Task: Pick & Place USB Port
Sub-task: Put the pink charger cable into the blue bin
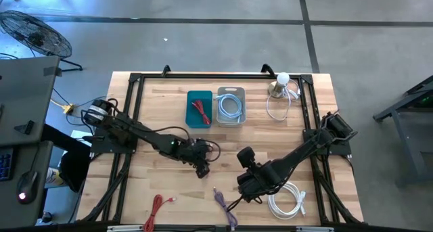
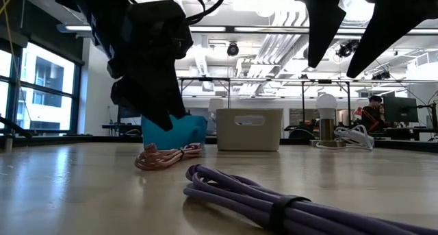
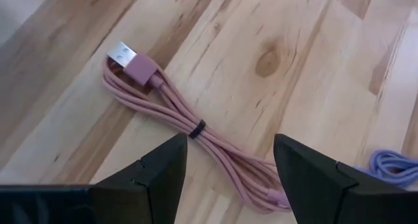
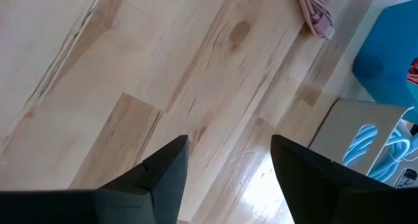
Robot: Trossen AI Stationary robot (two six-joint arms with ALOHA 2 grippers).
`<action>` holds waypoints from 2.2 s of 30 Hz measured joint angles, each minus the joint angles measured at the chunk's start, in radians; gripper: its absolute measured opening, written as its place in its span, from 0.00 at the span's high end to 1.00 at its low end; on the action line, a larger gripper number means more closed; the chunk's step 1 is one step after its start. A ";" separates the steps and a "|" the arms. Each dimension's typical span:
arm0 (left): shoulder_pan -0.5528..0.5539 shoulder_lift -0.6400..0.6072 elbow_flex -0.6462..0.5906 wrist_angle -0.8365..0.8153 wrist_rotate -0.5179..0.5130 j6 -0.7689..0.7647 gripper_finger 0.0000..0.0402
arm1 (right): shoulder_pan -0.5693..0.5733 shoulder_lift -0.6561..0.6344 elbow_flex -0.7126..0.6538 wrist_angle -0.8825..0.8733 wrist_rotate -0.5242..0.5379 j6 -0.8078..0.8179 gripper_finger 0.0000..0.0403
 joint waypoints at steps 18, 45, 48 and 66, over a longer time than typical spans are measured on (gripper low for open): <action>0.056 0.074 -0.001 0.008 0.051 0.018 0.54 | 0.038 0.000 0.000 0.005 -0.028 0.024 0.48; 0.081 0.286 0.265 -0.187 0.065 0.363 0.99 | 0.101 0.000 0.000 0.000 -0.017 0.084 0.48; 0.068 0.294 0.374 -0.338 -0.015 0.439 0.99 | 0.115 0.000 0.000 -0.025 0.036 0.105 0.48; 0.061 0.229 1.007 -1.141 -0.456 0.681 1.00 | 0.194 -0.075 0.000 -0.091 0.215 0.368 0.48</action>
